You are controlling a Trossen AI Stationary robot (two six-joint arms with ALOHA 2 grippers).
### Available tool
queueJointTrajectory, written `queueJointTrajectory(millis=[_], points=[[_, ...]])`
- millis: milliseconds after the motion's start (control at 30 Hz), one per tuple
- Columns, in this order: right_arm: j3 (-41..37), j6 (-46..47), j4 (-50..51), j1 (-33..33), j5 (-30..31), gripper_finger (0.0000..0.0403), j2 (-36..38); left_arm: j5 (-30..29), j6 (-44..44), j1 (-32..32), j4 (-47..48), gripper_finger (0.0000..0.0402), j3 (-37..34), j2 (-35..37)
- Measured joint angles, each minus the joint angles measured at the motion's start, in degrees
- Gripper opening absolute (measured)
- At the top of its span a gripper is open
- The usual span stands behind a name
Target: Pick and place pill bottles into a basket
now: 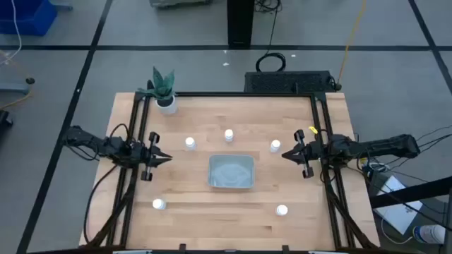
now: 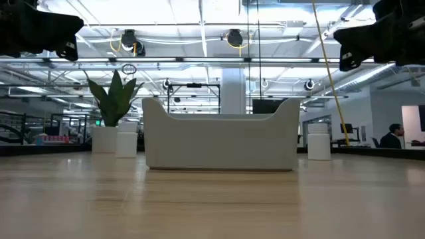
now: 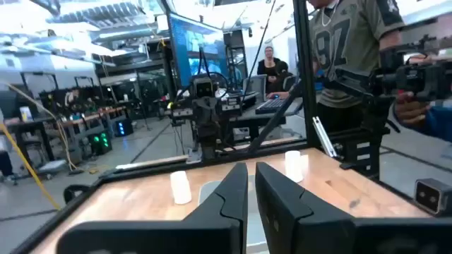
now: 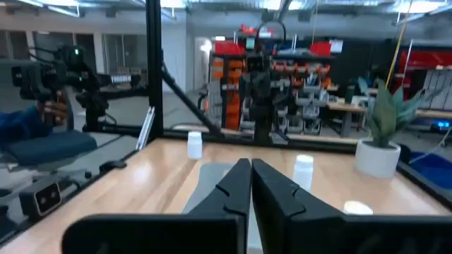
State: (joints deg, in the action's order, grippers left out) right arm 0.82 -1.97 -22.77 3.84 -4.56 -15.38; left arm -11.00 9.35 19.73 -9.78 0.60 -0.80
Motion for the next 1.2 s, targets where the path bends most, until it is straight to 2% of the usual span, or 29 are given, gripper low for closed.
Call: queueJointTrajectory(millis=[567, 767, 900, 1033, 1200], points=[[0.0, -0.2, -4.0, 0.0, 0.0, 0.0009, 0.0, -3.2, -0.1, -0.1, -6.6, 0.0037, 0.0, 0.0], [0.0, -0.2, -4.0, 0.0, 0.3, 0.0008, 0.0, -8.9, -0.8, -0.1, -7.5, 0.0037, 0.0, 0.0], [0.0, 1.4, -4.5, 0.0, 0.8, 0.0008, 0.0, -10.2, -0.4, -0.1, -7.5, 0.0037, 0.0, 0.0], [0.0, 2.9, -7.7, 0.0, 6.2, 0.0008, 0.0, -14.1, 2.7, 0.0, -8.6, 0.0037, 0.0, 0.0], [2.2, -2.8, -9.4, 0.0, 16.0, 0.0008, -0.1, -20.2, 3.7, -0.1, -11.1, 0.0037, 0.0, 0.0]])
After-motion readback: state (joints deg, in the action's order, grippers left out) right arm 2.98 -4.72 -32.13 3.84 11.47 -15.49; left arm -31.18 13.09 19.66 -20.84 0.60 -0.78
